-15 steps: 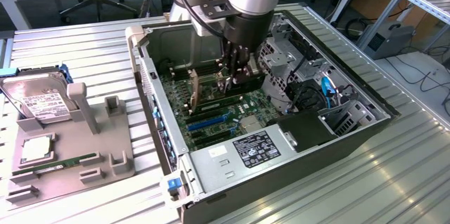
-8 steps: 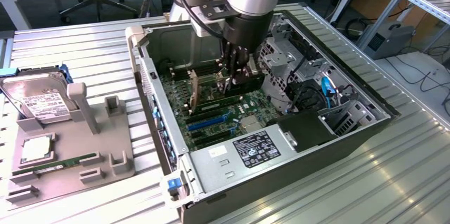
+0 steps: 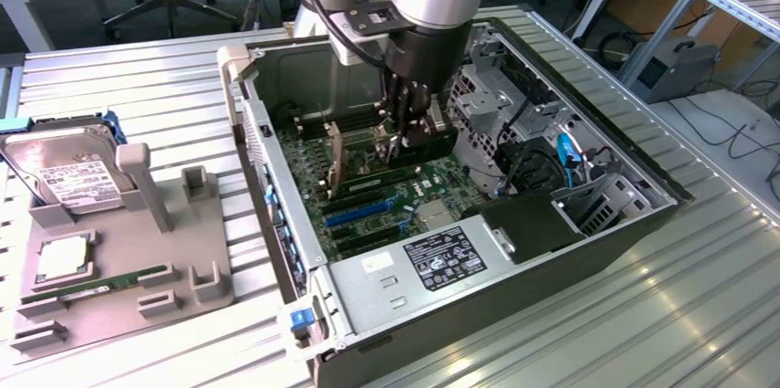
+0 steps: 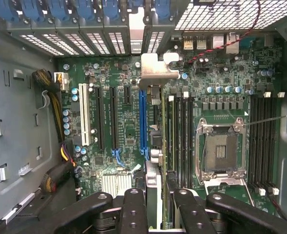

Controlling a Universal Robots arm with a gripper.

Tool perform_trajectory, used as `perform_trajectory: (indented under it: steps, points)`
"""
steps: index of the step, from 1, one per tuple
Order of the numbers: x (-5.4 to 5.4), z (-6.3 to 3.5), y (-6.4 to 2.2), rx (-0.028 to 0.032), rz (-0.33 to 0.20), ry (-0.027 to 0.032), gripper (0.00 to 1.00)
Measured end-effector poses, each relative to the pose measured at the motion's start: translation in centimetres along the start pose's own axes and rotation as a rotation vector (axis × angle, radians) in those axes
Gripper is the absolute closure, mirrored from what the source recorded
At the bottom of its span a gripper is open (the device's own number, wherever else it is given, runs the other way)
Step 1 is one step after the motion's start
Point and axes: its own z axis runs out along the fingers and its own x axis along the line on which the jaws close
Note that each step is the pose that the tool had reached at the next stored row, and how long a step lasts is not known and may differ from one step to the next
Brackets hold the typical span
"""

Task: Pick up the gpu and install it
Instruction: 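Insert the gpu into the slot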

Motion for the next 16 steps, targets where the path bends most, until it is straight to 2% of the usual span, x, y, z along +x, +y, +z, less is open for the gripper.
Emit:
perform_trajectory:
  steps: [16]
  points:
    - [0.03, 0.31, 0.46, 0.0, 0.0, 0.0, 0.73]
